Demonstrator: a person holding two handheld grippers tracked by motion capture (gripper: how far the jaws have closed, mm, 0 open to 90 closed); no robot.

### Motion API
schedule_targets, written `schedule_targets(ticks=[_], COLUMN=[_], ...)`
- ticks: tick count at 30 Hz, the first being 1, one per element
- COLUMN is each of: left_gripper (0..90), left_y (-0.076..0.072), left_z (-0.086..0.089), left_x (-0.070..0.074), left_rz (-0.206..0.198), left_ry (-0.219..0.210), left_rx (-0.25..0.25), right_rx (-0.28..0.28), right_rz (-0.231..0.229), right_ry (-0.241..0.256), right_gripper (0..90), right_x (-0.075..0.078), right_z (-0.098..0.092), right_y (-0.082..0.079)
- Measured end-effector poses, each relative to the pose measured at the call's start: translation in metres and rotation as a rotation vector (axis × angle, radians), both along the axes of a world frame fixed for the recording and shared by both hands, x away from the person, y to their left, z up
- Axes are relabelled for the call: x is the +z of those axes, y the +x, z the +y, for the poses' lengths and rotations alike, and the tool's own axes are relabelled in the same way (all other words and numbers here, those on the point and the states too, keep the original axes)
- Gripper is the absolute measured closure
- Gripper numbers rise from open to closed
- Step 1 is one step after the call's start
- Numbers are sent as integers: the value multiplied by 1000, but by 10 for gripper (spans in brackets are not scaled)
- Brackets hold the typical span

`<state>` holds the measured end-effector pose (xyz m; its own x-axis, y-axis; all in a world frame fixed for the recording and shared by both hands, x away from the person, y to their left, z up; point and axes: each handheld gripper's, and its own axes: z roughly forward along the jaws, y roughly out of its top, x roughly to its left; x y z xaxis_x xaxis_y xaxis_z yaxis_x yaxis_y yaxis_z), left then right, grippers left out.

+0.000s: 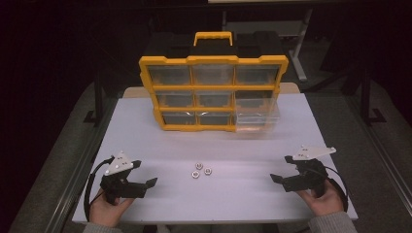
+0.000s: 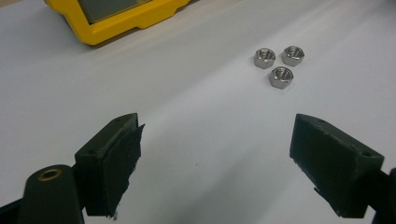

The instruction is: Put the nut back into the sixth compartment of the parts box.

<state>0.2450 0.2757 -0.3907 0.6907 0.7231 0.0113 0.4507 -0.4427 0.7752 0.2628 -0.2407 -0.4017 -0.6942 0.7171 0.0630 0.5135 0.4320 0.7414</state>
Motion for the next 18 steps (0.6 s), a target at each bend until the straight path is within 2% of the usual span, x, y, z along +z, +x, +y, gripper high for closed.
schedule_targets(ticks=[3,8,9,14,18], left_gripper=[160,160,160,160,160], left_y=[0,-1,-1,-1,0], left_z=[0,-1,0,0,1], left_x=[0,-1,-1,-1,-3], left_rz=[1,9,9,7,12], left_ry=[4,-14,-2,1,4], left_rx=[0,10,4,4,7], right_rx=[2,0,-2,4,8], right_rz=[7,5,11,9,25], right_ry=[-3,-3,-1,-6,-6], right_gripper=[154,157,157,157,157], right_x=[0,0,0,-1,-2], right_z=[0,1,1,2,4], right_y=[0,0,-1,0,2])
